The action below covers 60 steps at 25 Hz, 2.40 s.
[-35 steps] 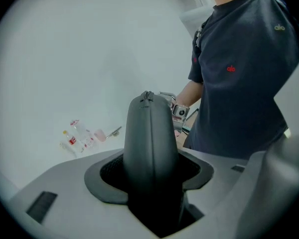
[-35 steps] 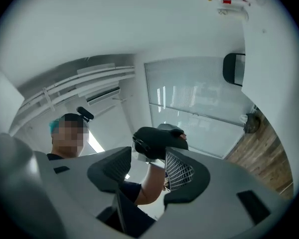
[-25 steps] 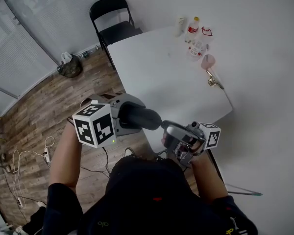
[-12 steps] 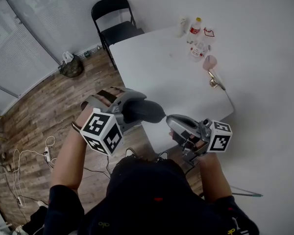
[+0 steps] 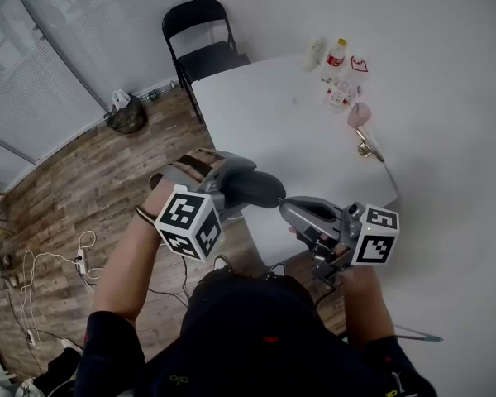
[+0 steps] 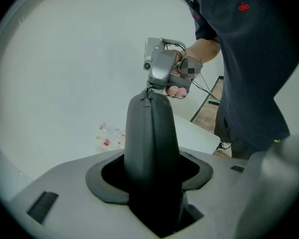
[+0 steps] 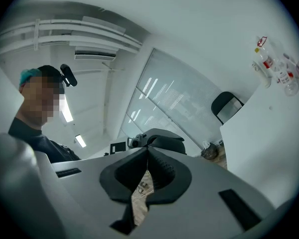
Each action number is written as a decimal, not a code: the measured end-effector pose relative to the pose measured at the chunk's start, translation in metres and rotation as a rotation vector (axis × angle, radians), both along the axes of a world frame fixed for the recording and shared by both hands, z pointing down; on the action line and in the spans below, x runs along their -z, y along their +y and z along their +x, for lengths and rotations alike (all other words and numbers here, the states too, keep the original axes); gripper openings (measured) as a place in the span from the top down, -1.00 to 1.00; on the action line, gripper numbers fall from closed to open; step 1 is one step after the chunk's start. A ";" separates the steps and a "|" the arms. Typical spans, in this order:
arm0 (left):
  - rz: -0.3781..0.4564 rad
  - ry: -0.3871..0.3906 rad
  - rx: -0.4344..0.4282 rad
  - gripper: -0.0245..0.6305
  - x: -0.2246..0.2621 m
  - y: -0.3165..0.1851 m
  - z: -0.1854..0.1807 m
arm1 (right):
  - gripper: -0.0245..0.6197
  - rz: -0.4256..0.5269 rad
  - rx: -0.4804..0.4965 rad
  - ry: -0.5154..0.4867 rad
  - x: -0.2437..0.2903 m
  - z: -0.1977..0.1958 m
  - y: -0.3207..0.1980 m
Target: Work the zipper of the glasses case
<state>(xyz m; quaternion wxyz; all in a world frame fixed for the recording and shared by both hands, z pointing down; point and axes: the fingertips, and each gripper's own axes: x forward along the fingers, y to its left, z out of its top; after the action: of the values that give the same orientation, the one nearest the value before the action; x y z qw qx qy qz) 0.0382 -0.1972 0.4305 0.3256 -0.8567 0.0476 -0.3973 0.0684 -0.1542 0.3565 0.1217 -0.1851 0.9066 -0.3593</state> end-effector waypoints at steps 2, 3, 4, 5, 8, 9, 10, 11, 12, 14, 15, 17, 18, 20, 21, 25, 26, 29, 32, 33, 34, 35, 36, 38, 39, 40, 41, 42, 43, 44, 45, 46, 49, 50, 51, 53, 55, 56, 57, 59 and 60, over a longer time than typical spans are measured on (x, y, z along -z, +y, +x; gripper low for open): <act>-0.004 -0.003 0.006 0.12 -0.002 -0.002 0.000 | 0.86 0.006 -0.003 0.039 0.001 -0.006 -0.002; -0.009 -0.002 0.010 0.12 -0.003 -0.003 0.001 | 0.86 0.006 -0.007 0.053 0.001 -0.007 -0.004; -0.014 -0.002 0.013 0.12 -0.004 -0.004 0.001 | 0.86 0.005 -0.009 0.065 0.001 -0.009 -0.005; -0.016 -0.005 0.014 0.11 -0.006 -0.004 0.002 | 0.86 0.003 -0.010 0.076 0.000 -0.010 -0.006; -0.024 -0.032 0.019 0.11 -0.014 -0.005 0.005 | 0.86 -0.003 -0.020 0.119 -0.006 -0.011 -0.008; -0.026 -0.044 0.024 0.12 -0.018 -0.006 0.006 | 0.86 -0.007 -0.027 0.135 -0.010 -0.010 -0.008; -0.024 -0.055 0.032 0.11 -0.022 -0.007 0.007 | 0.86 -0.012 -0.037 0.153 -0.013 -0.010 -0.009; -0.020 -0.067 0.041 0.12 -0.025 -0.008 0.007 | 0.86 -0.015 -0.050 0.176 -0.017 -0.010 -0.010; -0.016 -0.079 0.052 0.12 -0.028 -0.010 0.006 | 0.86 -0.015 -0.065 0.206 -0.020 -0.010 -0.012; -0.017 -0.093 0.071 0.12 -0.033 -0.013 0.005 | 0.86 -0.006 -0.092 0.273 -0.024 -0.012 -0.015; -0.022 -0.092 0.077 0.12 -0.035 -0.014 0.004 | 0.86 0.002 -0.102 0.300 -0.026 -0.013 -0.016; -0.037 -0.071 0.080 0.12 -0.035 -0.014 0.005 | 0.86 0.028 -0.111 0.329 -0.026 -0.014 -0.017; -0.049 -0.050 0.082 0.12 -0.033 -0.013 0.005 | 0.86 0.049 -0.113 0.334 -0.023 -0.014 -0.017; -0.084 0.014 0.090 0.12 -0.026 -0.011 0.005 | 0.86 0.119 -0.119 0.339 -0.013 -0.014 -0.015; -0.107 0.057 0.098 0.12 -0.022 -0.010 0.006 | 0.86 0.163 -0.129 0.339 -0.005 -0.012 -0.014; -0.252 0.325 0.169 0.11 0.004 -0.014 0.006 | 0.85 0.284 -0.246 0.297 0.020 0.020 -0.017; -0.294 0.407 0.196 0.11 0.013 -0.015 0.004 | 0.85 0.298 -0.293 0.297 0.021 0.032 -0.020; -0.349 0.593 0.285 0.11 0.036 -0.022 -0.008 | 0.85 0.311 -0.435 0.350 0.016 0.066 -0.029; -0.387 0.756 0.366 0.11 0.062 -0.026 -0.019 | 0.85 0.298 -0.546 0.380 0.012 0.097 -0.038; -0.405 0.816 0.389 0.11 0.073 -0.025 -0.022 | 0.86 0.300 -0.579 0.391 0.012 0.106 -0.041; -0.422 0.876 0.415 0.11 0.083 -0.025 -0.025 | 0.85 0.310 -0.610 0.410 0.012 0.114 -0.042; -0.433 0.931 0.444 0.11 0.092 -0.024 -0.030 | 0.86 0.326 -0.638 0.435 0.012 0.121 -0.043; -0.436 0.981 0.472 0.11 0.099 -0.024 -0.036 | 0.86 0.345 -0.664 0.465 0.012 0.127 -0.043; -0.420 1.066 0.523 0.11 0.111 -0.024 -0.056 | 0.86 0.380 -0.714 0.526 0.015 0.136 -0.042; -0.404 1.101 0.548 0.11 0.116 -0.025 -0.066 | 0.86 0.396 -0.738 0.552 0.017 0.139 -0.042; -0.386 1.129 0.573 0.11 0.119 -0.025 -0.076 | 0.86 0.411 -0.759 0.573 0.020 0.141 -0.041; -0.368 1.149 0.595 0.11 0.120 -0.025 -0.084 | 0.86 0.428 -0.779 0.591 0.022 0.143 -0.041; -0.357 1.163 0.612 0.11 0.120 -0.024 -0.090 | 0.86 0.445 -0.797 0.607 0.024 0.146 -0.041; -0.355 1.170 0.623 0.11 0.118 -0.024 -0.094 | 0.86 0.458 -0.813 0.618 0.026 0.147 -0.040; -0.359 1.175 0.629 0.11 0.116 -0.023 -0.098 | 0.86 0.467 -0.826 0.624 0.029 0.148 -0.039; -0.365 1.177 0.631 0.11 0.114 -0.021 -0.100 | 0.86 0.473 -0.836 0.626 0.031 0.147 -0.037; -0.370 1.181 0.632 0.11 0.113 -0.020 -0.102 | 0.86 0.477 -0.843 0.628 0.034 0.146 -0.036; -0.375 1.196 0.630 0.11 0.112 -0.016 -0.105 | 0.86 0.494 -0.848 0.636 0.039 0.142 -0.031; -0.376 1.200 0.627 0.11 0.111 -0.016 -0.105 | 0.86 0.499 -0.849 0.640 0.041 0.141 -0.029; -0.377 1.203 0.623 0.11 0.112 -0.015 -0.104 | 0.86 0.503 -0.851 0.642 0.042 0.140 -0.027; -0.378 1.207 0.612 0.11 0.114 -0.015 -0.103 | 0.86 0.504 -0.858 0.643 0.045 0.140 -0.025; -0.381 1.207 0.602 0.11 0.115 -0.014 -0.102 | 0.86 0.504 -0.861 0.643 0.046 0.139 -0.023; -0.382 1.205 0.598 0.11 0.115 -0.014 -0.101 | 0.86 0.503 -0.863 0.644 0.046 0.139 -0.022; -0.381 1.203 0.596 0.11 0.114 -0.014 -0.101 | 0.86 0.503 -0.865 0.647 0.047 0.139 -0.021; -0.379 1.199 0.593 0.11 0.114 -0.015 -0.100 | 0.86 0.506 -0.868 0.650 0.046 0.139 -0.021; -0.377 1.196 0.591 0.11 0.114 -0.016 -0.100 | 0.86 0.508 -0.868 0.650 0.045 0.139 -0.021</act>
<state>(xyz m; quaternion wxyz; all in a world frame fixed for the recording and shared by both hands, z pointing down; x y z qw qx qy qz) -0.0618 -0.2131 0.3165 -0.0329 -0.9215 0.3806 0.0696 0.2075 -0.1754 0.3113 0.0143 -0.6040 0.7965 0.0263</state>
